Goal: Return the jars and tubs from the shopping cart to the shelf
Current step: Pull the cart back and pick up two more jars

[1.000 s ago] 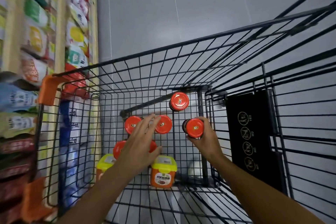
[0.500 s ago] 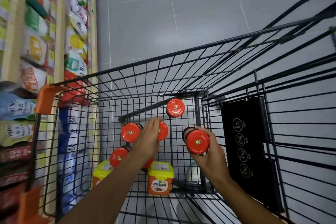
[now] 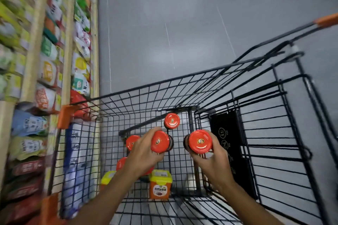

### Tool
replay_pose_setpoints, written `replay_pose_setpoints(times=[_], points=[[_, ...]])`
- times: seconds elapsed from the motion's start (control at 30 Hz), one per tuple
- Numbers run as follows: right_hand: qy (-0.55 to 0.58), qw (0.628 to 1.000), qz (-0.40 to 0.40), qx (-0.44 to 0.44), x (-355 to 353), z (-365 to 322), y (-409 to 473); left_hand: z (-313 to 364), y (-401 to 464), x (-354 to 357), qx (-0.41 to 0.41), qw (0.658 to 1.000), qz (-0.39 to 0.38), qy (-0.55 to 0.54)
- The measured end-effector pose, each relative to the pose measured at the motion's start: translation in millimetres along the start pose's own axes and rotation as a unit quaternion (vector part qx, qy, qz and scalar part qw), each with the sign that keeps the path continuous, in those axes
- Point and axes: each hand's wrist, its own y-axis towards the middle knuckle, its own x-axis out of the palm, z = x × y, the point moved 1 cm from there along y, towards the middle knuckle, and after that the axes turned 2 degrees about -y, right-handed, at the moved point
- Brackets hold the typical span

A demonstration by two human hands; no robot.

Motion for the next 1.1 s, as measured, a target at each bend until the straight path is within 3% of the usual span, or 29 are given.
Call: replay_pose_setpoints(times=[0.2,0.47,0.87,1.1], points=[[0.018,0.996,0.048,-0.080,-57,-124,-31,95,-66,-91,0.055,0.989,0.107,-0.080],[0.038,0.969,0.111,-0.216,-116,-274,-80,227,-144,-209,0.209,0.931,0.221,-0.201],[0.055,0.928,0.158,-0.332,-175,-423,-145,304,-226,-304,0.302,0.883,0.278,-0.228],[0.104,0.902,0.098,-0.407,-191,-466,-180,337,-294,-320,0.308,0.856,0.333,-0.248]])
